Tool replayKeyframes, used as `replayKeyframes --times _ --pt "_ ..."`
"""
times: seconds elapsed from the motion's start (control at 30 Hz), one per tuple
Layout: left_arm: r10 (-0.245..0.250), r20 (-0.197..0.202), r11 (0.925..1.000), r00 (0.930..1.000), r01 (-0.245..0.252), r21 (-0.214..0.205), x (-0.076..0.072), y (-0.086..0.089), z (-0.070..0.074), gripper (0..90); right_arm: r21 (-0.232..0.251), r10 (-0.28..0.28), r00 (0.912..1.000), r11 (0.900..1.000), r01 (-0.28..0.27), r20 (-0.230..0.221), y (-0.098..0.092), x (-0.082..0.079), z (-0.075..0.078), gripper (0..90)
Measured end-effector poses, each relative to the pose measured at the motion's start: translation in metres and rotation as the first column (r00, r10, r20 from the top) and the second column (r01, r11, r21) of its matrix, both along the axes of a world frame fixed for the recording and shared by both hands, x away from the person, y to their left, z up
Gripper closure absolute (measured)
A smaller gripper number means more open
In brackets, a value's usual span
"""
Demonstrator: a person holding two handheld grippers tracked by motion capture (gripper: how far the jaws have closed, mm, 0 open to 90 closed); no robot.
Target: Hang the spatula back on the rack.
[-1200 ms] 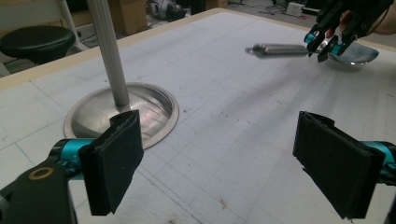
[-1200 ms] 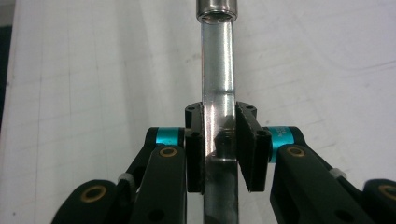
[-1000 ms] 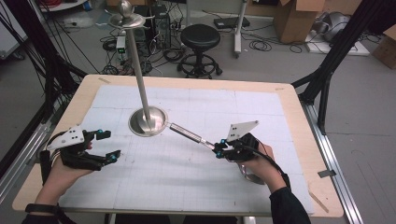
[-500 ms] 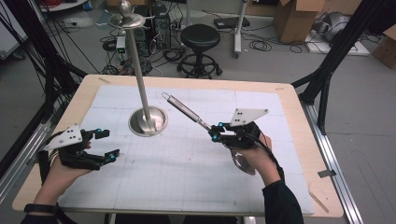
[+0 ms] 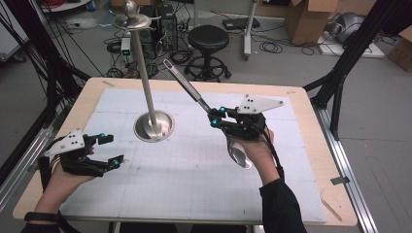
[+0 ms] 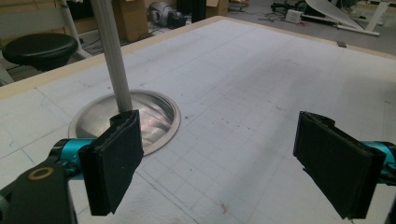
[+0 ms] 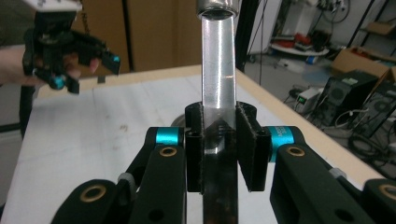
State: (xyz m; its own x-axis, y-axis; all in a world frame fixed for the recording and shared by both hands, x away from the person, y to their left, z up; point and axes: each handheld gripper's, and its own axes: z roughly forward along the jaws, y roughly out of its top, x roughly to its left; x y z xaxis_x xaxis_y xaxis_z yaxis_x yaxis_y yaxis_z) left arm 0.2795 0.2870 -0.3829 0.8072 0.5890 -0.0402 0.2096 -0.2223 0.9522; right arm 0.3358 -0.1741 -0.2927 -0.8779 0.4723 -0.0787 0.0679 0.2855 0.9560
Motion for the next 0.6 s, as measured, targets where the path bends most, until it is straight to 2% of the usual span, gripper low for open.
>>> replayKeyframes --times 0.37,0.6 --pt "-0.002 0.0 1.0 1.0 0.002 0.002 0.0 0.0 0.0 16.2 0.078 -0.025 0.999 0.9967 0.023 0.037 0.013 0.012 0.018 75.3" --pt "0.0 -0.002 1.0 1.0 0.0 0.001 0.0 0.0 0.0 16.3 0.106 -0.04 0.9972 0.9938 0.033 0.063 0.025 0.017 0.026 75.3"
